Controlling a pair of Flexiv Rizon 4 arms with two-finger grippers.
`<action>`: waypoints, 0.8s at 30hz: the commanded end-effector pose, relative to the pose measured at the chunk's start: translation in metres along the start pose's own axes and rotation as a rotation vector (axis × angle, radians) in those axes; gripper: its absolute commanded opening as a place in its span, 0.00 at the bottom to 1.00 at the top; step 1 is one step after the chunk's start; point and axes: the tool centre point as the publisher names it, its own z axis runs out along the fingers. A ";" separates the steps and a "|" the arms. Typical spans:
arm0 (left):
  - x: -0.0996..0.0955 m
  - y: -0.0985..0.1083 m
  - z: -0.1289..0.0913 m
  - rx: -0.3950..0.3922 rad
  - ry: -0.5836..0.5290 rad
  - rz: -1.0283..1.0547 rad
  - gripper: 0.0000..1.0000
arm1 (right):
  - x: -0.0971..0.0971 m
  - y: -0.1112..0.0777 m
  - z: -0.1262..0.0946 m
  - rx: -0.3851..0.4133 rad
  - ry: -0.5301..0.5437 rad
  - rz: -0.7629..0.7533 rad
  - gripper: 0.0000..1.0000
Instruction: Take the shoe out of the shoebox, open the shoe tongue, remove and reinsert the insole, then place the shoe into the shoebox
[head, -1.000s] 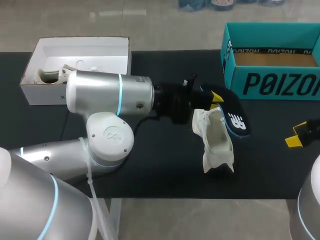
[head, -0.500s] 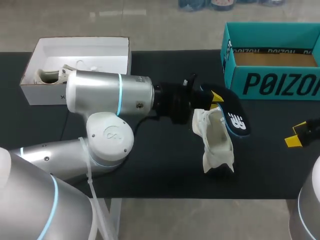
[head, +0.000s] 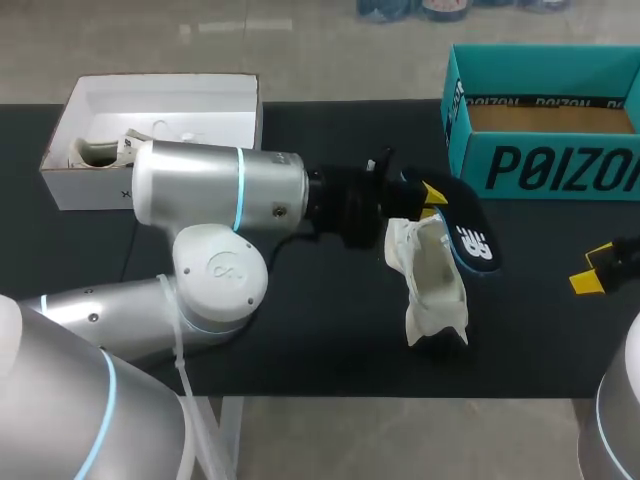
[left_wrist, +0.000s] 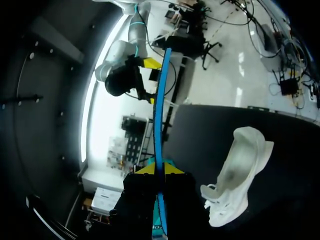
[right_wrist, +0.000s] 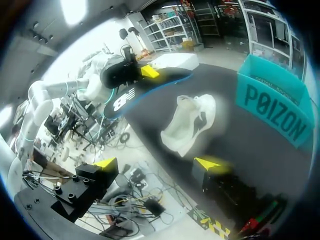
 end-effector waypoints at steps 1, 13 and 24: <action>0.017 -0.005 0.001 0.030 -0.001 -0.016 0.00 | 0.009 -0.008 -0.003 -0.012 -0.031 -0.001 1.00; 0.033 -0.041 0.004 0.151 -0.105 -0.212 0.00 | 0.009 -0.008 -0.003 -0.012 -0.031 -0.001 1.00; 0.046 -0.065 -0.013 0.236 -0.119 -0.330 0.00 | 0.009 -0.008 -0.003 -0.012 -0.031 -0.001 1.00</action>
